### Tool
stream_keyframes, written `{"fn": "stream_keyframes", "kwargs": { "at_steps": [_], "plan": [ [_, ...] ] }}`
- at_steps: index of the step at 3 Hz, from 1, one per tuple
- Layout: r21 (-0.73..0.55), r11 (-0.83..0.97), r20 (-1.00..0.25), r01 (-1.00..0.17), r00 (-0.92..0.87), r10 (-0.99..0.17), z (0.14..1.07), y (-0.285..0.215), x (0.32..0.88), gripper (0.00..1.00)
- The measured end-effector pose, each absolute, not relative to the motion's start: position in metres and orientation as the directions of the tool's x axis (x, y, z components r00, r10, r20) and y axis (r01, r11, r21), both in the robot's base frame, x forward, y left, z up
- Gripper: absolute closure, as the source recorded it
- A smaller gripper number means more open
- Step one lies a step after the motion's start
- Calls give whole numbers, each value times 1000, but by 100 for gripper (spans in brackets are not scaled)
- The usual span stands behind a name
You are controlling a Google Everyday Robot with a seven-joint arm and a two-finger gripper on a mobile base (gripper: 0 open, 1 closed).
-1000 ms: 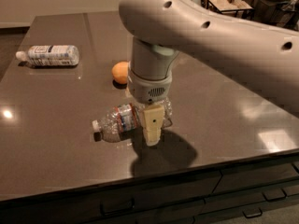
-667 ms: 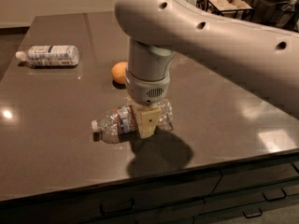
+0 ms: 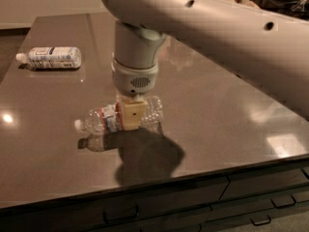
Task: Move water bottle near blue plastic bottle
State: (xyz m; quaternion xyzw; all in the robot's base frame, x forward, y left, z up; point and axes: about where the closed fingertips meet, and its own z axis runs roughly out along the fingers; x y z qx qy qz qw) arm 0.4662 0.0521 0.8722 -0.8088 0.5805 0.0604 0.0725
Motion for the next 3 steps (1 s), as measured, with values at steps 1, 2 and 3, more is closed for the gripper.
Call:
{"fn": "stream_keyframes", "kwargs": {
  "at_steps": [1,2,3],
  "plan": [
    [-20,-275,-249,-961,271,-930,890,93,461,100],
    [-10,-218,-284,-976,212,-935,904,140,466,100],
    [-17,-140,-308,-990,139,-941,912,181,477,100]
  ]
}}
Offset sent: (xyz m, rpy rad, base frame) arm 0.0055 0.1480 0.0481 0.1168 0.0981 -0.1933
